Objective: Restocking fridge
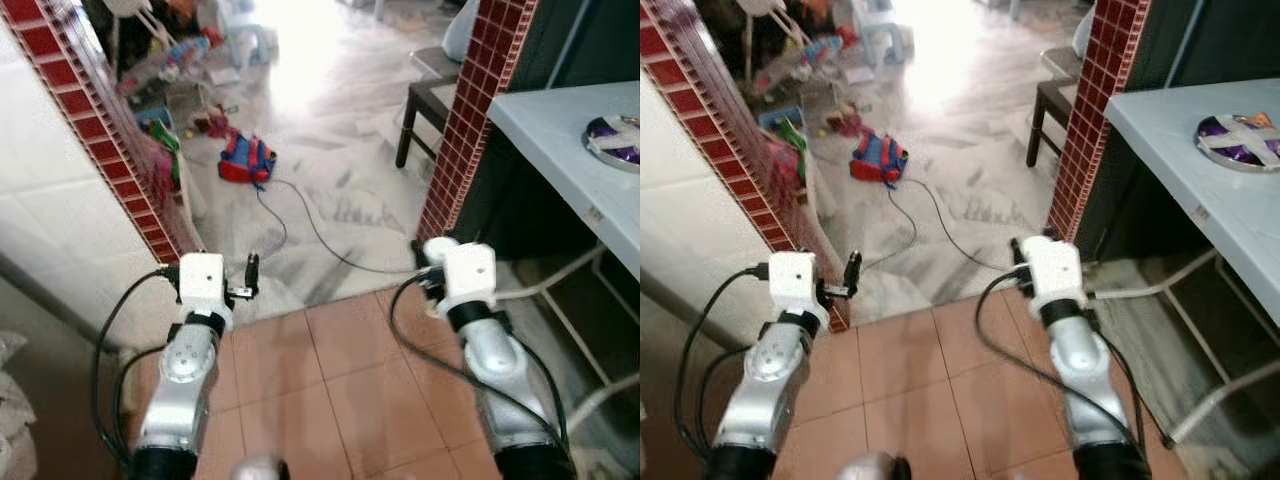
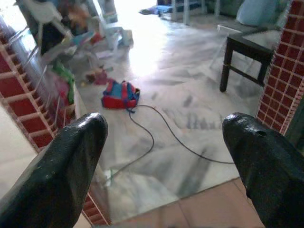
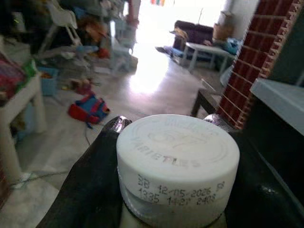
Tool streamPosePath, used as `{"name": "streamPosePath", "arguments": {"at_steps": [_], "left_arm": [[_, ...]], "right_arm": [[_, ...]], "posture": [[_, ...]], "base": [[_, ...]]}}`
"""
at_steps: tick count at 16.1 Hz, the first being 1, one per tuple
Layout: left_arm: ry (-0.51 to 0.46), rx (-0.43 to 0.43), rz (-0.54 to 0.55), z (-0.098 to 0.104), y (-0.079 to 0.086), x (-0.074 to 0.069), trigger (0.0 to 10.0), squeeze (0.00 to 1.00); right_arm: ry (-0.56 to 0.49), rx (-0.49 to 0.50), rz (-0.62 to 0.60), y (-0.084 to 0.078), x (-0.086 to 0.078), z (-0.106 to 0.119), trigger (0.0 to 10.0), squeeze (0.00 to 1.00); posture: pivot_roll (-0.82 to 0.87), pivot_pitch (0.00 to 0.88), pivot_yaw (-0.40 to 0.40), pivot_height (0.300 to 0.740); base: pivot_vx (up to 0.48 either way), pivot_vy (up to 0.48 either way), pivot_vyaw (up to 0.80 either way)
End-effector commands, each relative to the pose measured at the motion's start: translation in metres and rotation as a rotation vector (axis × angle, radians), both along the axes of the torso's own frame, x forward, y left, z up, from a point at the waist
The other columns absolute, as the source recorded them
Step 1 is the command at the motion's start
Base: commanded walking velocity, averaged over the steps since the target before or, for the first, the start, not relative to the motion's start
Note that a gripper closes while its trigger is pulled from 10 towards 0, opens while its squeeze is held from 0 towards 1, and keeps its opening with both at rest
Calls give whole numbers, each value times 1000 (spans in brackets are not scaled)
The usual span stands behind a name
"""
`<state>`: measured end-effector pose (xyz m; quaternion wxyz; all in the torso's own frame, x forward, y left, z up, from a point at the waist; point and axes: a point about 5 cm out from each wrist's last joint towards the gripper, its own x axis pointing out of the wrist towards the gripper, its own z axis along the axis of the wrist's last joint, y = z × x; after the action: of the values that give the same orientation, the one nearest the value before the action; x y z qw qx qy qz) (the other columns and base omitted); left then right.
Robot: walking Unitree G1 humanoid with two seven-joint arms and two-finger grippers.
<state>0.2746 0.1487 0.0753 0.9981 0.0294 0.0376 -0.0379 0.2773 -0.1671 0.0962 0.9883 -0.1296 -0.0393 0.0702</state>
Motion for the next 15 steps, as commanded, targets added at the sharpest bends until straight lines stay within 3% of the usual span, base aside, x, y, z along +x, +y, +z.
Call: {"name": "streamPosePath", "arguments": {"at_steps": [1, 3, 5, 7, 11, 14, 15], "left_arm": [[-21, 47, -24, 1, 1, 7, 10000, 0], [-62, 34, 39, 8, 6, 22, 10000, 0], [-62, 44, 49, 6, 6, 25, 10000, 0], [-77, 35, 54, 4, 10, 16, 10000, 0], [-8, 52, 74, -20, 31, -35, 10000, 0], [6, 55, 67, -22, 29, -48, 10000, 0], [1, 51, 53, -18, 27, -51, 10000, 0]], "right_arm": [[-64, -46, 78, 14, 10, 10, 10000, 0], [-89, -25, 52, 16, 25, 13, 10000, 0], [-96, -46, 45, 11, 30, 14, 10000, 0], [-104, -54, 20, 0, 24, 11, 10000, 0], [-67, -54, -115, -37, -17, -2, 10000, 0], [-15, -49, -125, -42, -35, -13, 10000, 0], [-23, -57, -102, -35, -35, -9, 10000, 0]], "posture": [[2, 0, 76, 740], [8, 0, 71, 740], [17, 0, 59, 740], [21, 0, 55, 740], [-10, 0, 60, 740], [-13, 0, 65, 740], [-11, 0, 78, 740]], "base": [[0, 0, 0], [0, 0, 0], [0, 0, 0], [0, 0, 0], [0, 0, 0], [0, 0, 0], [0, 0, 0]]}}
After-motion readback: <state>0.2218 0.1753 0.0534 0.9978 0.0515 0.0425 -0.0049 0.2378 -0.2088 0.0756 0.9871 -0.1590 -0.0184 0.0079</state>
